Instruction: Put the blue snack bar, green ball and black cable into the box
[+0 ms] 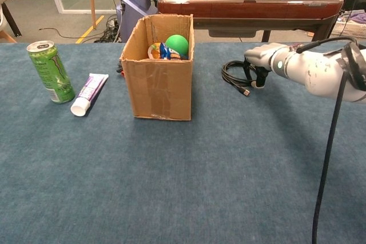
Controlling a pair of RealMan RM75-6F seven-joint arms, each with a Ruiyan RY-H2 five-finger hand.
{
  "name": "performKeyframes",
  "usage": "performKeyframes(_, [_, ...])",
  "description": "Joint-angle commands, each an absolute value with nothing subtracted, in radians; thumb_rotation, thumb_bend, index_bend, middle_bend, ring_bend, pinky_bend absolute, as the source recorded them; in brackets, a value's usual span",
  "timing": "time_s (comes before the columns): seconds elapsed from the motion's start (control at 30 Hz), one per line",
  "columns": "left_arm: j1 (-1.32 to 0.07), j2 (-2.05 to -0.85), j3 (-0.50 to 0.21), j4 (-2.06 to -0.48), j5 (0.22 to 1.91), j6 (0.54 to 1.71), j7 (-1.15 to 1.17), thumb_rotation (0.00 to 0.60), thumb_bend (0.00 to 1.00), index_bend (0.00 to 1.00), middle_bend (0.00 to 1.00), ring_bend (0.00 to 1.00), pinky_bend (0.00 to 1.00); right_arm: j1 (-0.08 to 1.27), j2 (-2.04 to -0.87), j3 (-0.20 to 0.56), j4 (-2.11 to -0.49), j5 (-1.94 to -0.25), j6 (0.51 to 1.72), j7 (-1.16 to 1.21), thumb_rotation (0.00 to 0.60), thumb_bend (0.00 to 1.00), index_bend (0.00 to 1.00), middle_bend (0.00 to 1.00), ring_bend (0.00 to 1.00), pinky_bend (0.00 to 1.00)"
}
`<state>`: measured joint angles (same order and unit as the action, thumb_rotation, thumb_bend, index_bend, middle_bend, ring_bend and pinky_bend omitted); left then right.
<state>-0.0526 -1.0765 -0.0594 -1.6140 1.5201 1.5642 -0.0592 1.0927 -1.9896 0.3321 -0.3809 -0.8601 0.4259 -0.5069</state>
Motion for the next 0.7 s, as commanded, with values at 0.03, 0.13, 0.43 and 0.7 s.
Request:
performKeyframes(0.03, [-0.053,-1.077,-0.059,-1.613,1.52,1.563,-0.059,0.6,0.08,0.57,0.46,0.37,0.68,1.085,-1.978,0.333,-0.4,-0.865,0.437,-0.501,0.6,0.49,0.63,1.0,1.0,1.0])
performKeyframes(0.13, [-0.054,-1.078,-0.059,-1.613,1.521,1.562,-0.056,0.6,0.08,0.57,0.46,0.37,0.68,1.076,-1.959,0.335,-0.436,-0.872,0.457,-0.489,0.6,0.5,0.65,1.0,1.0,1.0])
performKeyframes(0.43, [-0.057,-1.083,-0.057,-1.611,1.522,1.555,-0.049,0.6,0.08,0.57,0.46,0.37,0.68,1.038,-1.856,0.354,-0.617,-0.874,0.536,-0.448,0.6,0.52,0.69,1.0,1.0,1.0])
performKeyframes(0.7, [-0.058,-1.086,-0.056,-1.609,1.52,1.552,-0.043,0.6,0.08,0.57,0.46,0.37,0.68,1.007,-1.743,0.397,-0.806,-0.817,0.585,-0.403,0.6,0.52,0.69,1.0,1.0,1.0])
